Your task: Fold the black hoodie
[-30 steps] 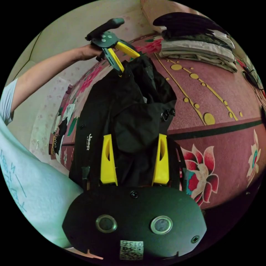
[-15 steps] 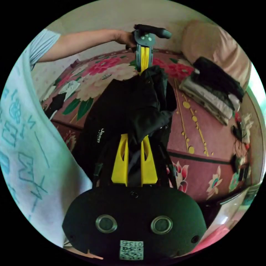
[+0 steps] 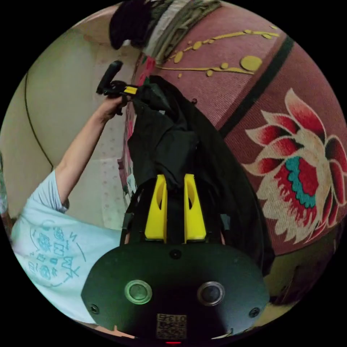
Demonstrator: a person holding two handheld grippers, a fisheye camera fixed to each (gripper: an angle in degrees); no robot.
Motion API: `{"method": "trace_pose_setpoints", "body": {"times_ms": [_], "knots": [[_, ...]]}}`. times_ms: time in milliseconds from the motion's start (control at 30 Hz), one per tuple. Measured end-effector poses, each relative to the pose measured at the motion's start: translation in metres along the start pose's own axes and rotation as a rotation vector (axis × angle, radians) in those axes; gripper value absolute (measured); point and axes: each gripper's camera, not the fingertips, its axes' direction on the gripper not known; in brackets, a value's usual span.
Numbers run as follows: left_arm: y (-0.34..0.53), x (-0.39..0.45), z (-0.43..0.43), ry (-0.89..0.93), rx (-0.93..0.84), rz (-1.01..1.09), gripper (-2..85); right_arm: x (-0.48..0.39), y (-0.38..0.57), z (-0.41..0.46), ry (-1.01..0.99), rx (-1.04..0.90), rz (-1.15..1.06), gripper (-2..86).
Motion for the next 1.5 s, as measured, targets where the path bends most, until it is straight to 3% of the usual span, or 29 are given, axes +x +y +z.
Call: {"method": "trace_pose_setpoints", "body": {"times_ms": [100, 200, 333, 467, 533, 567, 633, 700, 800, 867, 933, 1000, 1067, 1133, 1367, 1500], "knots": [[0.027, 0.002, -0.024, 0.015, 0.061, 0.0, 2.8, -0.018, 0.008, -0.009, 0.067, -0.054, -0.148, 8.9], [0.084, 0.008, -0.066, -0.08, 0.17, -0.03, 4.6, -0.031, 0.02, -0.033, 0.116, -0.088, -0.231, 8.4], [0.149, 0.013, -0.081, -0.165, 0.339, -0.111, 12.1, -0.09, 0.013, -0.058, 0.313, 0.091, -0.477, 11.9], [0.15, 0.003, -0.028, -0.087, 0.233, -0.226, 17.6, -0.153, -0.044, -0.023, 0.389, 0.177, -0.745, 16.2], [0.147, 0.0, -0.011, -0.048, 0.216, -0.258, 15.5, -0.168, -0.077, 0.003, 0.404, 0.141, -0.805, 16.7], [0.147, 0.0, -0.005, -0.037, 0.206, -0.279, 10.2, -0.173, -0.098, 0.02, 0.413, 0.127, -0.818, 16.6], [0.149, 0.013, -0.01, -0.071, 0.203, -0.266, 4.7, -0.17, -0.127, 0.054, 0.522, 0.04, -0.826, 16.0], [0.159, 0.035, -0.022, -0.151, 0.235, -0.213, 2.5, -0.153, -0.15, 0.082, 0.503, -0.095, -0.772, 13.5], [0.197, 0.072, -0.051, -0.225, 0.347, -0.164, 1.6, -0.141, -0.169, 0.086, 0.242, -0.233, -0.663, 5.9], [0.237, 0.094, -0.073, -0.221, 0.489, -0.145, 1.4, -0.145, -0.175, 0.071, -0.125, -0.298, -0.628, 3.5], [0.254, 0.094, -0.079, -0.186, 0.554, -0.169, 1.4, -0.145, -0.177, 0.059, -0.356, -0.281, -0.632, 3.0], [0.254, 0.087, -0.072, -0.182, 0.558, -0.215, 1.6, -0.131, -0.187, 0.056, -0.275, -0.216, -0.524, 3.2], [0.229, 0.07, -0.049, -0.137, 0.515, -0.29, 2.0, -0.093, -0.205, 0.068, -0.066, -0.221, -0.307, 4.3], [0.205, 0.06, -0.029, -0.101, 0.423, -0.358, 2.7, -0.068, -0.213, 0.071, -0.225, -0.258, -0.154, 4.9], [0.22, 0.104, -0.038, -0.167, 0.37, -0.369, 6.4, -0.148, -0.162, 0.006, -0.042, -0.2, -0.479, 10.3], [0.289, 0.143, -0.075, -0.28, 0.49, -0.515, 7.6, -0.179, -0.097, -0.054, 0.145, -0.09, -0.548, 5.4]]}}
